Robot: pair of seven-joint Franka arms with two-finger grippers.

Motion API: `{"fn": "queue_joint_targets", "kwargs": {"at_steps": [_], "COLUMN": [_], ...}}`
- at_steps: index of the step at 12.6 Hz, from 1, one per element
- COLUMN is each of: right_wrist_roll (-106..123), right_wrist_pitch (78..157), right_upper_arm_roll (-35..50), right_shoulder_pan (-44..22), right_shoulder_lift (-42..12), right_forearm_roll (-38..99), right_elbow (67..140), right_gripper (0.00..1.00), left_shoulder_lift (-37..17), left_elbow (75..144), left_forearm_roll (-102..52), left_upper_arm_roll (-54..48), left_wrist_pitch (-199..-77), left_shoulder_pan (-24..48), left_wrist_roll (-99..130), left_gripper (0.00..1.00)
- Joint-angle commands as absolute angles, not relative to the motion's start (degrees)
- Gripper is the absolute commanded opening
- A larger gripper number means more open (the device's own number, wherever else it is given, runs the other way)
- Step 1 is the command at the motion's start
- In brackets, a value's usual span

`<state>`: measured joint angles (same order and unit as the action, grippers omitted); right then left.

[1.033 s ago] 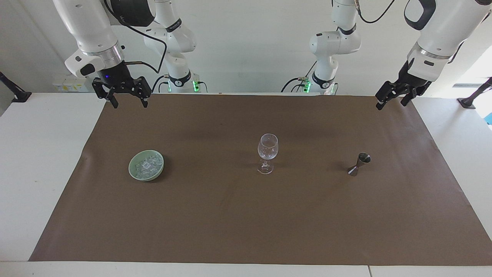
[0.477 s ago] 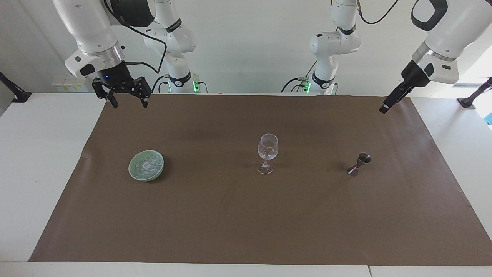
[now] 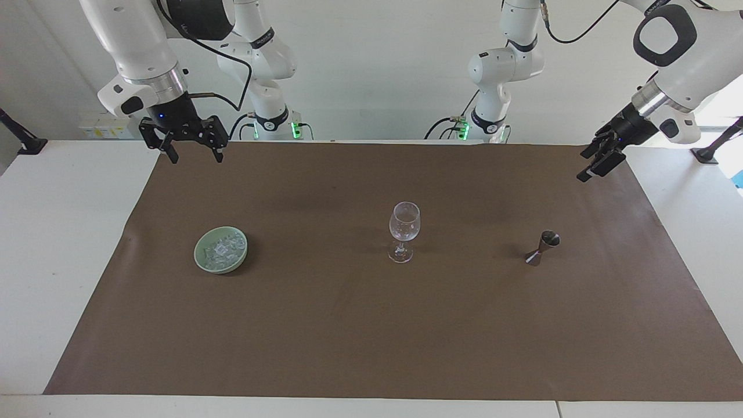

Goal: Pour wine and add ice with both arms

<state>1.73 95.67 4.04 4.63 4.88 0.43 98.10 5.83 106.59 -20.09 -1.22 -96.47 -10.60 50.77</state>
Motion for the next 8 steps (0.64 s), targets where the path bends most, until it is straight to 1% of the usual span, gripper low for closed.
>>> {"fn": "queue_joint_targets", "kwargs": {"at_steps": [1, 3, 8], "right_wrist_roll": [3.25, 3.34, 3.34], "right_wrist_pitch": [95.45, 95.45, 95.36], "right_upper_arm_roll": [4.04, 4.04, 4.04], "right_shoulder_pan": [5.01, 5.01, 5.01], "right_shoulder_lift": [6.15, 6.15, 6.15], "right_forearm_roll": [1.32, 1.32, 1.32], "right_elbow": [99.40, 99.40, 99.40], "right_gripper": [1.00, 1.00, 1.00], "left_shoulder_lift": [6.86, 6.77, 6.94], "left_elbow": [111.53, 112.23, 118.55], "left_forearm_roll": [-24.42, -25.13, -32.76], "left_upper_arm_roll": [-1.50, -1.58, -1.50], "left_wrist_pitch": [-101.77, -103.44, -109.49], "left_shoulder_pan": [-12.39, -13.00, -13.71], "left_wrist_roll": [57.12, 60.80, 67.85], "left_gripper": [1.00, 1.00, 1.00]}}
